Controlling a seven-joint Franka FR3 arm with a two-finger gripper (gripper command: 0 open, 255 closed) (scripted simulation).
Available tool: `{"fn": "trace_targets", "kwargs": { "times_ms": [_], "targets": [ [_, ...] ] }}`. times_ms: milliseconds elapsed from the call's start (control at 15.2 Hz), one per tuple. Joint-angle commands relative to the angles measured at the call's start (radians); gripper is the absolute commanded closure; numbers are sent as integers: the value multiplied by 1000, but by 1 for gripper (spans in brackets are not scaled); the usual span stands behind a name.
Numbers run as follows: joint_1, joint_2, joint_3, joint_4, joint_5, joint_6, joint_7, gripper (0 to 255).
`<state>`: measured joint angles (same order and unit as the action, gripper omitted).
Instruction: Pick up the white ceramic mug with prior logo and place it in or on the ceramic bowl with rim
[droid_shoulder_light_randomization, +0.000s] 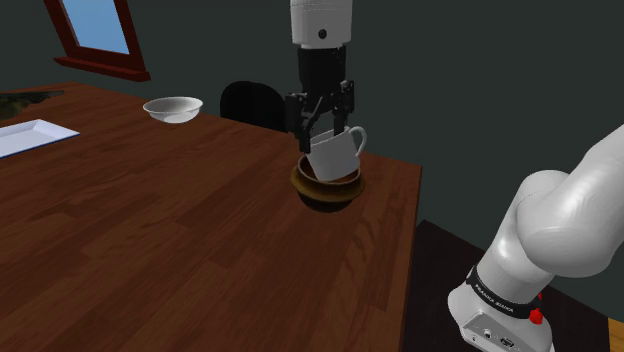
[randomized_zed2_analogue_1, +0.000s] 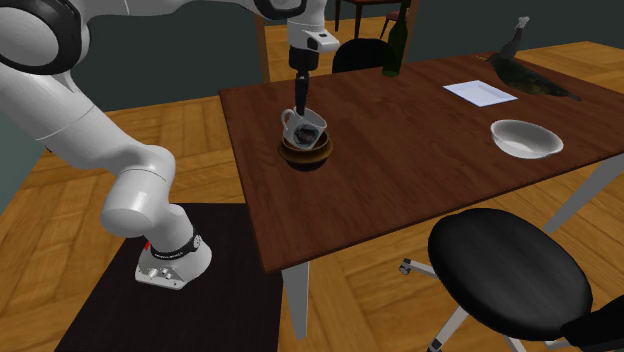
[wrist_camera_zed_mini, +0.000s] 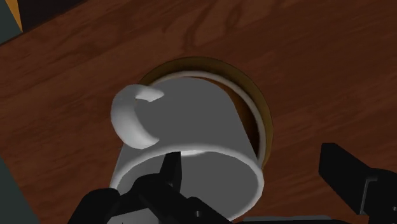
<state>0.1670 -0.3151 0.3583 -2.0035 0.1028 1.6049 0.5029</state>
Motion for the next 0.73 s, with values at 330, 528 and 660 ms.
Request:
{"fn": "trace_targets", "kwargs": {
  "times_ms": [330, 528, 660],
  "targets": [
    [-5, 32, -1, 142, -11, -112, 9, 0],
    [-5, 32, -1, 143, -11, -112, 9, 0],
    [-5, 32, -1, 142, -11, -112, 9, 0]
  ]
}}
